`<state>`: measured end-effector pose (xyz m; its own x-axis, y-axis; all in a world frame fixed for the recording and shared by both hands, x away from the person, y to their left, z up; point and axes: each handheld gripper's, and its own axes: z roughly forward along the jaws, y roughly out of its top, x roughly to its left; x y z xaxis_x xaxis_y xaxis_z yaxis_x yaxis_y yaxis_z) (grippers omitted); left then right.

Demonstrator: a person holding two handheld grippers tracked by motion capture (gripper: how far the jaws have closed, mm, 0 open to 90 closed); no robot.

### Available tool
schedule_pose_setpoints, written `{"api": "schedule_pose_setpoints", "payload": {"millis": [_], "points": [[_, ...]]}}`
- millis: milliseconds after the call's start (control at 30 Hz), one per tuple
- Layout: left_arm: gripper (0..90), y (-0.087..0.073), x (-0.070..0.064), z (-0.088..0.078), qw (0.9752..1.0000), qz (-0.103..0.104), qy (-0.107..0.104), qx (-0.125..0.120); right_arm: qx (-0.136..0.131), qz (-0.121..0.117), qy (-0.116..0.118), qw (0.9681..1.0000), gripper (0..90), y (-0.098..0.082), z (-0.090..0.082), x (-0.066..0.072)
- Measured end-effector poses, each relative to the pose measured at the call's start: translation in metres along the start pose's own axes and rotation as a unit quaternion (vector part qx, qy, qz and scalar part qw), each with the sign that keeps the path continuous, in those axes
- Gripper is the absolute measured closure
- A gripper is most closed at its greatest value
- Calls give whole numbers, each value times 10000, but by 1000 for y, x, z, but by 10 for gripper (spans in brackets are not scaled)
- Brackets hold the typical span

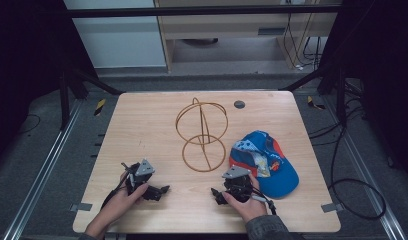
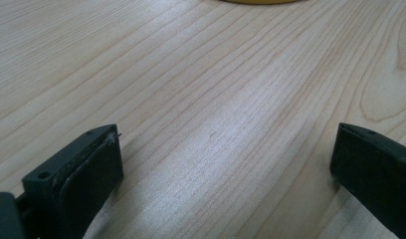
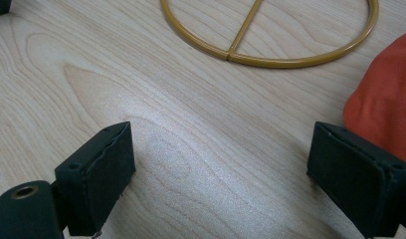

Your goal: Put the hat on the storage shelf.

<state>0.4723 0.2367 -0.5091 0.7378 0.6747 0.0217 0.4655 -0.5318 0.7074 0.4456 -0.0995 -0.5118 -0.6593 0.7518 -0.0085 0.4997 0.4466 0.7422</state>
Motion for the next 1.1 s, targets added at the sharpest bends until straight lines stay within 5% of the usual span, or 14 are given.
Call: {"api": "schedule_pose_setpoints", "payload": {"millis": [267, 533, 800, 1100], "points": [[0, 0, 0, 0, 10000, 18, 2, 15, 179, -115, 13, 9998, 148, 1, -7, -2], [0, 0, 0, 0, 10000, 18, 2, 15, 176, -271, -219, 9992, 140, 10, -53, -18], [0, 0, 0, 0, 10000, 22, 1, 14, 411, -254, -407, 9980, 176, 22, -97, -54], [0, 0, 0, 0, 10000, 17, 1, 14, 970, 238, -707, 9925, 249, 39, -124, -102]]}}
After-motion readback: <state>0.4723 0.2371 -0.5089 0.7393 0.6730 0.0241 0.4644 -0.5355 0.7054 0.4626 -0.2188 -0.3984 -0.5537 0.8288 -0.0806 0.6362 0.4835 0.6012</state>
